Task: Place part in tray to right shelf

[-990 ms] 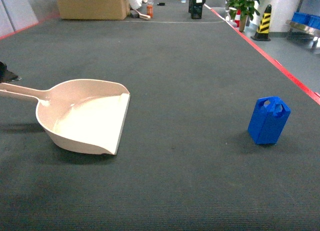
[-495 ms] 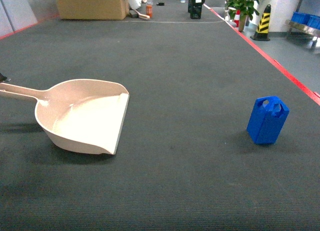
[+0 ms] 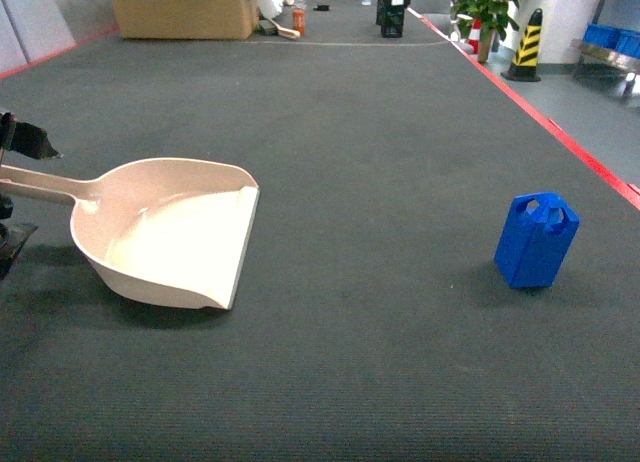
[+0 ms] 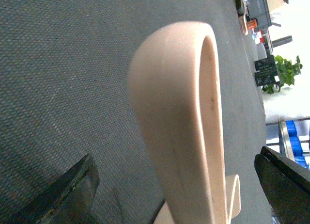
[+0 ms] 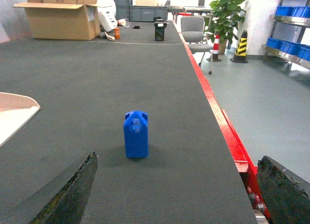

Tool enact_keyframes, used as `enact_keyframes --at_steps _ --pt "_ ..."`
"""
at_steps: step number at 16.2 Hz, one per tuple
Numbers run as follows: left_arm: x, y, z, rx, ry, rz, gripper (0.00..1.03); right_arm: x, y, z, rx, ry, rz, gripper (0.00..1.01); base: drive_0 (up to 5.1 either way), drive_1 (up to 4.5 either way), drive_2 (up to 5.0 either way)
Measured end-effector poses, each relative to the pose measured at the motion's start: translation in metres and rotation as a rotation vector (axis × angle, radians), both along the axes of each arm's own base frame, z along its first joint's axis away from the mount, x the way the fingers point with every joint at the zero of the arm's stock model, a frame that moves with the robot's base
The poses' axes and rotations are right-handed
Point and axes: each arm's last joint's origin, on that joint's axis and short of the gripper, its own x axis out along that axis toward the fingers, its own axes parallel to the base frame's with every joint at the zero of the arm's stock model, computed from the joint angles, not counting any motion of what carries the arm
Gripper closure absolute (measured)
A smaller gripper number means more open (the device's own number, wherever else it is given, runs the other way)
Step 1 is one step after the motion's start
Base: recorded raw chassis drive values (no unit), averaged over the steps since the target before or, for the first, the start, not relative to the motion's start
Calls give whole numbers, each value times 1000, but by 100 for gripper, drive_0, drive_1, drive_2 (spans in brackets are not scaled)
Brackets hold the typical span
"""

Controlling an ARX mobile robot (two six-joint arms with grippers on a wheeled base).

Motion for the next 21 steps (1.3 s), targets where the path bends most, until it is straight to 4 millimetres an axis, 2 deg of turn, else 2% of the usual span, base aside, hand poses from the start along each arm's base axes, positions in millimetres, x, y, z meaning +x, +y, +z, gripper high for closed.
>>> enact_keyframes --at_steps 2,4,5,10,12,14,16,21 --pt "14 3 0 3 -15 0 5 0 0 0 0 0 0 3 0 0 0" --pt "22 3 -6 -12 -61 -43 26 0 0 0 0 0 0 3 0 0 0" --pt "22 2 -7 -20 -69 -48 38 0 0 0 0 0 0 3 0 0 0" --pt "17 -1 -5 -74 -161 -79 85 0 0 0 0 0 0 3 0 0 0" --pt "11 -9 1 -85 -199 -98 86 0 0 0 0 0 0 3 0 0 0" --pt "6 -30 13 -87 -249 -168 86 0 0 0 0 0 0 3 0 0 0" --pt "6 -56 38 -102 -346 -236 86 0 0 0 0 0 0 3 0 0 0" --pt "5 -110 79 -187 -494 -337 86 0 0 0 0 0 0 3 0 0 0"
